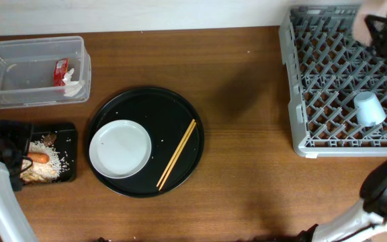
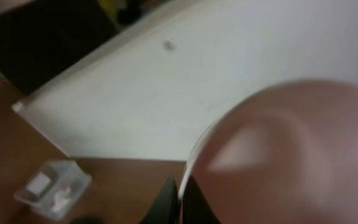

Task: Sort waste into correct bins and load items into the dishwasher rack
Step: 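Carry the saucer to the rack and stand it upright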

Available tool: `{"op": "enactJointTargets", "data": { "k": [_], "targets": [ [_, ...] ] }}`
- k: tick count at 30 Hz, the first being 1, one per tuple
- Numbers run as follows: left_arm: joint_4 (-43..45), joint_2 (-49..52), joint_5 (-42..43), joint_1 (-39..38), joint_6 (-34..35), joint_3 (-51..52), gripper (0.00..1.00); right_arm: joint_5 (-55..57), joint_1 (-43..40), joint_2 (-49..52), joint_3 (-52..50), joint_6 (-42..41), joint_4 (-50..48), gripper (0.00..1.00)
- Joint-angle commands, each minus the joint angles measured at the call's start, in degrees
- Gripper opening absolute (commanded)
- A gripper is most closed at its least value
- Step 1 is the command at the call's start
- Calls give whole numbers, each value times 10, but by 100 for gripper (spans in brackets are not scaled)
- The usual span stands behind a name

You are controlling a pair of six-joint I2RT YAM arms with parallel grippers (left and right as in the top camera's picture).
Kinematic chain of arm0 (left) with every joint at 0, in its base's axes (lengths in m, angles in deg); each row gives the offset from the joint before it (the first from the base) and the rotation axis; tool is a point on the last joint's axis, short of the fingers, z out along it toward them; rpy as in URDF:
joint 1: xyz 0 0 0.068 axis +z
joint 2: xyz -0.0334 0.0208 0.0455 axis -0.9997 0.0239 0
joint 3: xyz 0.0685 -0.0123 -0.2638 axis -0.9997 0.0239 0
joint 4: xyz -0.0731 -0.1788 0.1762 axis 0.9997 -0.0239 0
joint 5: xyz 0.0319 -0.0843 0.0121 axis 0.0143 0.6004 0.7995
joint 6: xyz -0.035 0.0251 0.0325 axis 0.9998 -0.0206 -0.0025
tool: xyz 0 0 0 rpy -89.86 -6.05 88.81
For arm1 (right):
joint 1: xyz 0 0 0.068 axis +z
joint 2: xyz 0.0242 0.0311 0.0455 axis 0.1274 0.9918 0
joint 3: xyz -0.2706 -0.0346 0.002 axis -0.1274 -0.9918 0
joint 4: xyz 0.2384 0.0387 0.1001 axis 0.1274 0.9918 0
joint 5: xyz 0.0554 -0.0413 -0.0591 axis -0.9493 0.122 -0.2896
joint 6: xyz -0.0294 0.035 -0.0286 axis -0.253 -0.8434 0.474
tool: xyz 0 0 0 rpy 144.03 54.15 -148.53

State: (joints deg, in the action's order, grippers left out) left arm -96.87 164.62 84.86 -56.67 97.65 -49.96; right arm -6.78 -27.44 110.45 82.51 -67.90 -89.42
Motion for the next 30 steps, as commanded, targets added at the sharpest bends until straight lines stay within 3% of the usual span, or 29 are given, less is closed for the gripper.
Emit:
{"op": "enactJointTargets", "data": {
  "k": [1, 5, 10, 30],
  "targets": [
    [0, -4, -4, 2, 6, -1, 99, -54, -20, 89, 4, -135, -76, 4],
    [0, -4, -4, 2, 6, -1, 99, -54, -31, 155, 4, -184, -164, 4],
    [0, -4, -4, 2, 6, -1, 99, 10, -32, 179, 4, -183, -181, 4],
    [0, -4, -4, 2, 6, -1, 99, 9, -116, 179, 4, -196, -146, 7]
  ]
}}
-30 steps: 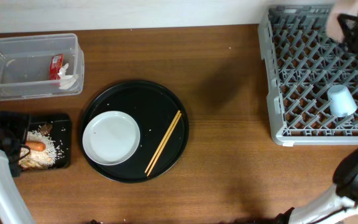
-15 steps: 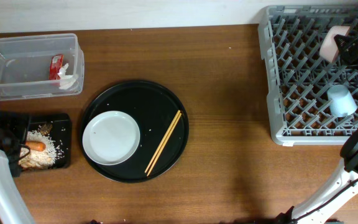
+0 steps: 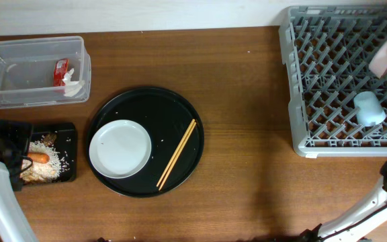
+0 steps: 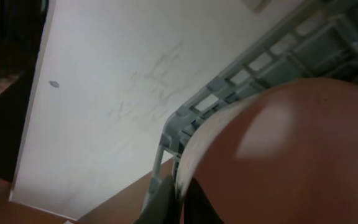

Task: Sort waste into correct bins and load items into the dishwasher rack
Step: 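Carry the saucer to the rack and stand it upright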

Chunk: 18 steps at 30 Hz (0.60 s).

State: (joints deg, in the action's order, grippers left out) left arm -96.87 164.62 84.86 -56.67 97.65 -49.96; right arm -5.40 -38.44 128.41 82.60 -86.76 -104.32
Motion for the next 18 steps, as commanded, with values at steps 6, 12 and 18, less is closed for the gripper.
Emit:
{"op": "enactJointTargets", "data": {
  "k": [6, 12, 18],
  "targets": [
    [0, -4, -4, 2, 6, -1, 99, -5, -9, -1, 3, -53, 3, 6],
    [0, -4, -5, 2, 6, -1, 99, -43, -35, -4, 3, -111, -35, 12],
    [0, -4, -4, 2, 6, -1, 100, -73, -72, -19, 3, -141, -36, 17]
  ]
}}
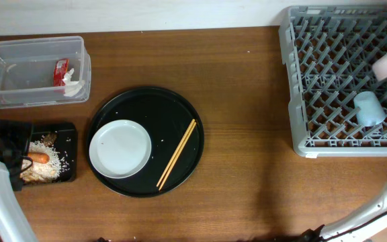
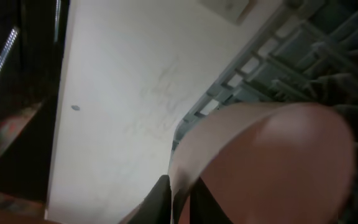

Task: Sort waste into correct bins and load items into the dishwasher rack
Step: 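Carry the saucer to the rack and stand it upright, then move the right gripper to the white plate and grasp its rim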

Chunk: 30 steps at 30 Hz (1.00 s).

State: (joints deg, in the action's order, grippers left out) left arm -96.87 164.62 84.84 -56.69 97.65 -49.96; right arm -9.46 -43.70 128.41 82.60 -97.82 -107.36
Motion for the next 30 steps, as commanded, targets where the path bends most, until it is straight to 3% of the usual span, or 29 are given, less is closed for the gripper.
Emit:
{"op": "enactJointTargets", "data": {
  "k": [1, 2, 5, 6, 18, 24, 30],
  "targets": [
    [0, -4, -4, 2, 6, -1, 99, -38, -24, -21, 3, -30, -6, 19],
    [0, -4, -4, 2, 6, -1, 99, -43, -28, -22, 3, -30, -6, 28],
    [0, -4, -4, 2, 6, -1, 99, -64, -40, -28, 3, -31, -5, 86],
    [0, -4, -4, 2, 6, -1, 99, -68, -42, -29, 3, -33, -5, 98],
    [0, -4, -4, 2, 6, -1, 99, -54, -46, -164, 3, -71, -1, 98],
    [0, -4, -4, 2, 6, -1, 99, -66, 56, -284, 3, -90, 6, 98],
    [0, -4, -4, 2, 6, -1, 99, -61, 250, -354, 3, -81, 58, 98]
  ]
}}
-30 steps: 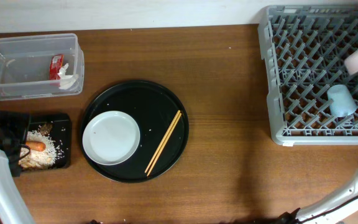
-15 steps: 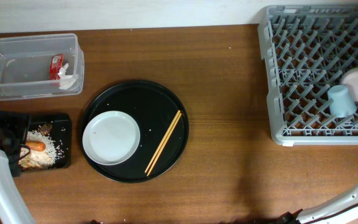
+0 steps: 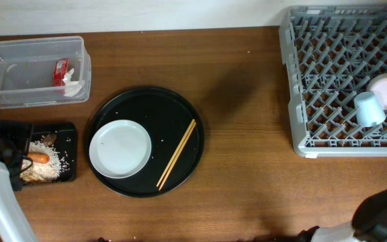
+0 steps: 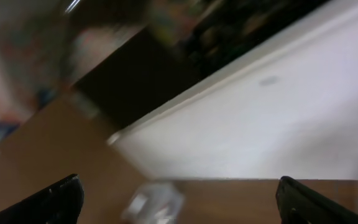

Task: Sort waste into correct bins and load items into the dishwasher rack
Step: 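Move the right gripper to the white plate and grasp its rim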

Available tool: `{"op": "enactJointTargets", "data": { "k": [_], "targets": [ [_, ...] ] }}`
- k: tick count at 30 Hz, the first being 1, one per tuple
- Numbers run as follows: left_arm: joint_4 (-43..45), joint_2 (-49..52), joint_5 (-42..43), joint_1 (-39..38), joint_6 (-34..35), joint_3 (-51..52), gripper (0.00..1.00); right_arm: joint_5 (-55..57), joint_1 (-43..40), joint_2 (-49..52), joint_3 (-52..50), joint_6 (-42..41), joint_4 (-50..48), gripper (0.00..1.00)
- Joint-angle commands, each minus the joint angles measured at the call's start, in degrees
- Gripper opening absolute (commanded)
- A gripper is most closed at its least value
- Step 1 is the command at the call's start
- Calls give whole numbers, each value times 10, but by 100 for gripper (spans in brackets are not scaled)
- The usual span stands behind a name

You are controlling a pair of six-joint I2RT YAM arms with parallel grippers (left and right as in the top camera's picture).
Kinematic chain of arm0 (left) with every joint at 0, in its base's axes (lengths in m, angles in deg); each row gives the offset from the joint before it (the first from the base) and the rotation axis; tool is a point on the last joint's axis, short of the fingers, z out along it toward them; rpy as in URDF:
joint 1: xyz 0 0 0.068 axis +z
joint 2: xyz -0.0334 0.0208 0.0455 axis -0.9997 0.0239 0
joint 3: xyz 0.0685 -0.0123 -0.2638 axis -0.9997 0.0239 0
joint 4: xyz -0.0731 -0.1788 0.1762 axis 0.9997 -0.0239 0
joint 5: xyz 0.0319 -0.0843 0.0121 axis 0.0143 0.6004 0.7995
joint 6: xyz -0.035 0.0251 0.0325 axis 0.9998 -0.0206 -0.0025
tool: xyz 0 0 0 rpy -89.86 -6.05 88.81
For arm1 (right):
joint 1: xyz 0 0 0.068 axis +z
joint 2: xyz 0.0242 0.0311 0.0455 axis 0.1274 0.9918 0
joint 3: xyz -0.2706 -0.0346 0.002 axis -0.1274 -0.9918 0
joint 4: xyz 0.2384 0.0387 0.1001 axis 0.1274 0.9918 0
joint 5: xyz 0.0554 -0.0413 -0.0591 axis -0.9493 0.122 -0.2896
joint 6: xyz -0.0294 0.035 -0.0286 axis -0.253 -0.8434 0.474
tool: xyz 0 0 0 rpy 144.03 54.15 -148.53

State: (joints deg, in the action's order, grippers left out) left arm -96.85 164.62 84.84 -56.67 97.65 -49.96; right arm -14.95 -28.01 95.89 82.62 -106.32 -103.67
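Note:
A pink bowl lies in the grey dishwasher rack at its right side, next to a white cup. In the wrist view my right gripper is open and holds nothing, looking across the table toward the white wall. Only part of the right arm shows at the overhead view's bottom right corner. A white plate and a pair of chopsticks lie on the round black tray. My left arm stays at the left edge, its fingers unclear.
A clear plastic bin at the back left holds a red wrapper and a crumpled tissue. A small black container with rice and an orange piece of food sits in front of it.
The pink bowl has left my right gripper and now rests in the rack beside the cup. The gripper has opened and is now away from the rack, toward the overhead view's bottom right.
My right gripper held the pink bowl over the rack's far right corner, then lower at the rack's right side, near the cup. Now the bowl lies in the rack and the gripper is open. The left arm, tray and bins have not changed.

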Motion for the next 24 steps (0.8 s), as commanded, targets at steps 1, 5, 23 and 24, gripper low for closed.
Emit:
{"op": "enactJointTargets", "data": {
  "k": [1, 5, 23, 24],
  "targets": [
    [-1, -4, -4, 2, 6, -1, 99, 0, 126, -32, 3, 16, 33, 98],
    [-1, -4, -4, 2, 6, -1, 99, 113, 271, -34, 3, 170, 214, 98],
    [-1, -4, -4, 2, 6, -1, 99, 779, 807, 71, 2, 389, 622, 98],
    [-1, -4, -4, 2, 6, -1, 99, 783, 815, 76, 2, 364, 620, 98]
  ]
}}
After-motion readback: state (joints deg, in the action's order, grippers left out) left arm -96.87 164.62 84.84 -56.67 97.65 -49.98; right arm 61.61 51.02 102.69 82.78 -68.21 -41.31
